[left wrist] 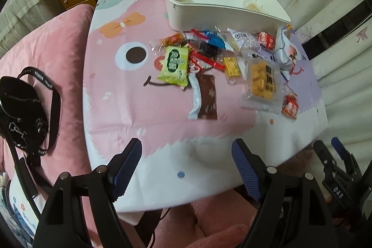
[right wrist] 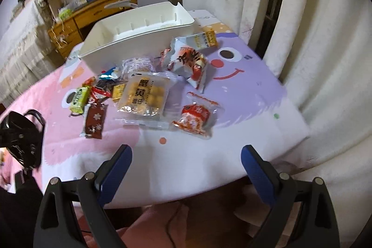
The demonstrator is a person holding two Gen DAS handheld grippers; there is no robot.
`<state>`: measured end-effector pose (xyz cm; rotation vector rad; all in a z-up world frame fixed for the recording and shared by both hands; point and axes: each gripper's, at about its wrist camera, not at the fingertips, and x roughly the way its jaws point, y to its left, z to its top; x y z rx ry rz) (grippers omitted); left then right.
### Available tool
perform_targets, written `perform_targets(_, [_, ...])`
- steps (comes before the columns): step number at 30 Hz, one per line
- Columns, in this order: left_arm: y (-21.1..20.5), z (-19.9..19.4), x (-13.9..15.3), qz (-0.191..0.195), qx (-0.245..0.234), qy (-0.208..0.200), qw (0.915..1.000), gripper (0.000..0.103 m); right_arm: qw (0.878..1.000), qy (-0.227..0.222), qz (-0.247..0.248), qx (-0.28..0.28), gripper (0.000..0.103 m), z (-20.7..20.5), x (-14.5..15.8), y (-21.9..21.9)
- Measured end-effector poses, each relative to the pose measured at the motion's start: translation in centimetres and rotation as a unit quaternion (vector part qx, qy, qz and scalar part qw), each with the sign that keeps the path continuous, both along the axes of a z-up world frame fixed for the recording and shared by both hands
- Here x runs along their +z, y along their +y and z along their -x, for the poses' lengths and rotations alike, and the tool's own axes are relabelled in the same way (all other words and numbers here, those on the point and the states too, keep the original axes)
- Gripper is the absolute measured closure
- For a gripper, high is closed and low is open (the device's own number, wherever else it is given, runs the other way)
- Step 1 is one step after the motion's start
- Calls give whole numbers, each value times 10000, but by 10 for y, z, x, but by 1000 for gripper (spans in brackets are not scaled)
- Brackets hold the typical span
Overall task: Organize snacks
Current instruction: 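Withdraw both tools from the tray back over the snack pile, then grasp the brown chocolate bar with the left tool while the right tool grasps a small nut bag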
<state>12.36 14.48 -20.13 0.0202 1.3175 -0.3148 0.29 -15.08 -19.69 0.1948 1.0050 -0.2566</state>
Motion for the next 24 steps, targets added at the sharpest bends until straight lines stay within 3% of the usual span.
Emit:
perform_targets(6, [-19, -27, -19, 98, 40, -254, 9996, 23, 9993, -233, -162, -225, 7, -5, -21, -13])
perform_targets(10, [-30, -46, -40, 27, 181, 5, 9998, 23, 9989, -222, -80, -399, 7, -19, -41, -22])
perform_targets(24, [-73, -71, -95, -438, -16, 293, 9986, 24, 9993, 112, 120, -328, 11, -60, -87, -37])
